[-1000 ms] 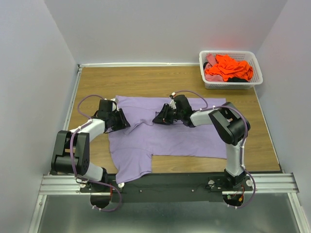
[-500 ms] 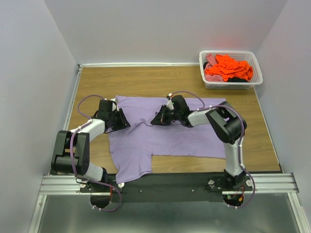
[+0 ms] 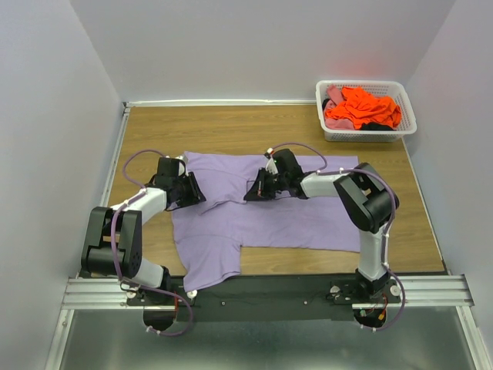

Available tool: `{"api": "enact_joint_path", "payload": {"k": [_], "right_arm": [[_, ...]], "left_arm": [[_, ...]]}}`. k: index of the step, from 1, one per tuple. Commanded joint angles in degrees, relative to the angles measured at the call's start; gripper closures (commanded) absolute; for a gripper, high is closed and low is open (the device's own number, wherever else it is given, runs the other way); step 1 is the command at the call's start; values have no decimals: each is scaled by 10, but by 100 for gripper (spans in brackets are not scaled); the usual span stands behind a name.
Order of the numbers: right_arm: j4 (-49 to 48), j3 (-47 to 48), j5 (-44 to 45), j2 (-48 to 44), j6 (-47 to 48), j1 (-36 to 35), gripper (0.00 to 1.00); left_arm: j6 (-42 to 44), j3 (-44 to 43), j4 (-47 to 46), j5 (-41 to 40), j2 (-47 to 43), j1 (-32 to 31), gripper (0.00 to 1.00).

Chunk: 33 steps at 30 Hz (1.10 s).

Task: Fold and stack the t-shirts
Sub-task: Fold the tshirt

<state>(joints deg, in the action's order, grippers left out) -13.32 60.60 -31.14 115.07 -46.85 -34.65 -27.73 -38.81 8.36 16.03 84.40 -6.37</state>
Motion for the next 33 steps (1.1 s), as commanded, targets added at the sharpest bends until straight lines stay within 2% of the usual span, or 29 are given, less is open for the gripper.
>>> {"api": "enact_joint_path", "payload": {"k": [1,7,11,14,17,18,20,24,31,33], "right_arm": [[67,14,7,-16,40,16,98],[114,41,0,1,75,24,98],[127,50,-8,5,84,24,91],[154,60,12,-16,101,26,82],[189,65,55,-50,124,42,66],[202,62,67,-62,136,49,56],[215,51,107,-91,153,80,45],[249,18,200,-141,181,150,44],[258,-30,284,-189,195,302,45],[257,-36,303,-192,197,325,45]], "left_arm": [[17,-12,37,-33,7,1,55],[25,-15,58,-36,2,1,54],[27,-14,69,-38,-8,1,54],[26,-29,81,-45,-24,1,52],[26,-71,97,-65,-33,2,48],[25,-84,96,-71,-32,2,47],[25,-119,94,-89,-14,2,44],[26,-173,83,-99,43,2,44],[23,-233,58,-103,156,1,44],[23,-250,55,-100,190,2,44]]}}
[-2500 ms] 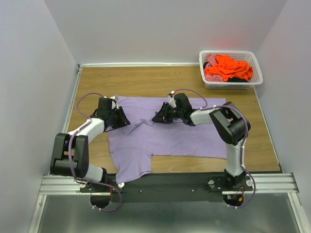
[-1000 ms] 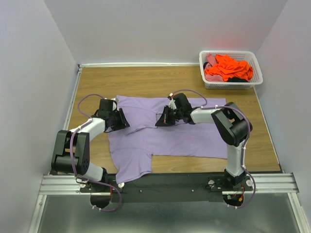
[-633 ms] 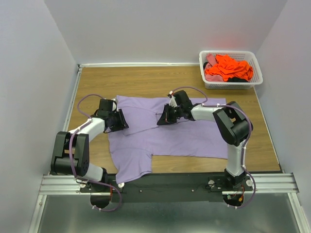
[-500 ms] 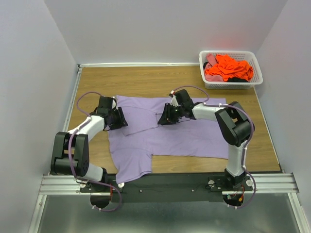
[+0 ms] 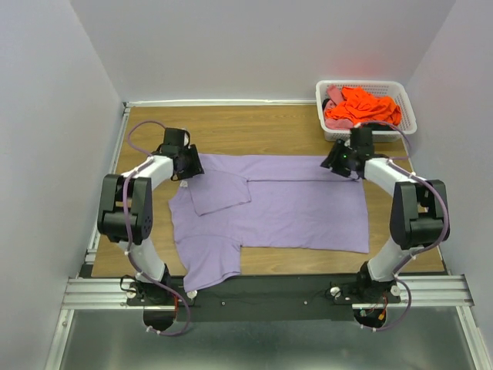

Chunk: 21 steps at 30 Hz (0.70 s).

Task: Fold and stack the t-shirts
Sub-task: Fold the tshirt

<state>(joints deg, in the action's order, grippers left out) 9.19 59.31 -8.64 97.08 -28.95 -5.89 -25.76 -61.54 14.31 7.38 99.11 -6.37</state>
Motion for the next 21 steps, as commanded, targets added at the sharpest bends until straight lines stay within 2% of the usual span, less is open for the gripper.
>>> {"api": "enact_joint_path", "payload": {"k": [1,4,11,15,21], "right_arm": [[31,-24,95,-8,20,48,46],[27,-24,109,16,23,90,46],[-22,4,99,92,11,107,46],[-37,47,101,151,5,120,46],[-36,110,108,178,18,133,46]], "left_arm": [[4,-29,-4,-8,53,2,44],[3,-43,-3,-9,85,3,44],[1,-83,-2,-9,143,15,44],[2,-157,18,-1,190,17,44],[-1,-229,42,19,217,17,44]]}}
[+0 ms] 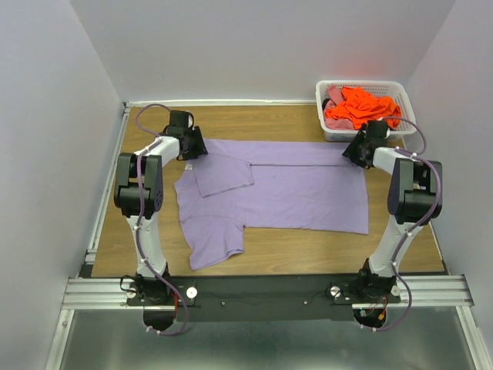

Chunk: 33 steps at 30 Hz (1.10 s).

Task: Fold and stack the t-shirts
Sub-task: Fold the tshirt

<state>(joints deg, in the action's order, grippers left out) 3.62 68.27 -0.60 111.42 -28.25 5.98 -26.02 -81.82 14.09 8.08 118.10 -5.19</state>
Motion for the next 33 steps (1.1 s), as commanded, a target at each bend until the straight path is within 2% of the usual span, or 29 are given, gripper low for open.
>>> {"api": "enact_joint_path", "payload": {"k": [1,6,11,15,18,20,23,24,25,27,31,33], "right_arm": [[19,24,23,30,11,13,46],[23,-12,-12,-49,15,13,42],[87,-53,-39,-172,35,13,26],[136,-98,-55,-261,46,13,21],[168,-124,-80,-326,50,14,20],[188,-137,-91,-370,46,13,18],[207,-154,-98,-411,43,13,14],[212,-162,-99,-435,43,13,12],[212,-164,-104,-443,45,13,11],[213,-168,-121,-459,58,13,7],[220,-167,-132,-473,72,13,6],[223,-169,-129,-476,69,13,6]], "left_arm": [[3,-32,46,19,27,4,44],[5,0,41,21,-45,5,40],[25,79,52,-38,-190,6,31],[43,157,79,-127,-303,7,18],[38,210,108,-150,-378,11,12],[24,241,124,-150,-424,17,2],[16,282,146,-136,-458,26,2],[11,296,157,-136,-460,31,14],[11,296,160,-133,-460,32,16],[7,317,169,-112,-457,33,15],[-25,364,169,-83,-463,34,7],[-39,376,168,-61,-465,34,7]]}}
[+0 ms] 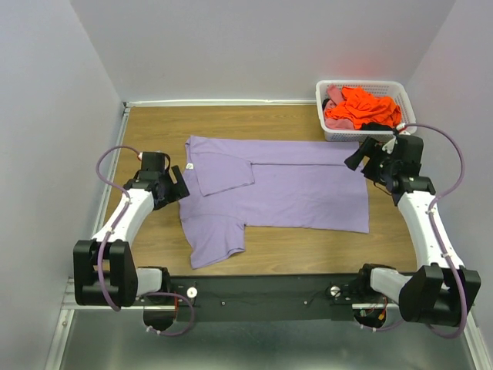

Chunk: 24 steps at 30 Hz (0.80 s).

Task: Fold and stack the t-shirts
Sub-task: Fold the tshirt

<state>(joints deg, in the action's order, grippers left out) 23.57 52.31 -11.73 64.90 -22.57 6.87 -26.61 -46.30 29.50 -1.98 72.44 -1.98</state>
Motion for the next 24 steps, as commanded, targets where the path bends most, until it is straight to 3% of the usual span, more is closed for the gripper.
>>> {"api": "enact_joint_path", "payload": {"k": [1,5,7,9,19,24], "right_arm": [[25,-12,-18,-13,8,4,6],[28,-27,-26,-14,2,4,7],[29,-39,-29,-18,-1,5,6],[30,-46,-31,-22,-3,4,7],[31,-69,-31,-35,-1,4,7],[31,-84,-34,-44,-1,4,7]], "left_arm": [[-36,31,14,44,-5,2,7],[-42,43,21,39,13,2,12],[-47,46,23,27,21,2,26],[-49,46,25,28,26,1,33],[-49,48,28,28,74,-4,34],[-35,44,24,36,113,-10,50]]}}
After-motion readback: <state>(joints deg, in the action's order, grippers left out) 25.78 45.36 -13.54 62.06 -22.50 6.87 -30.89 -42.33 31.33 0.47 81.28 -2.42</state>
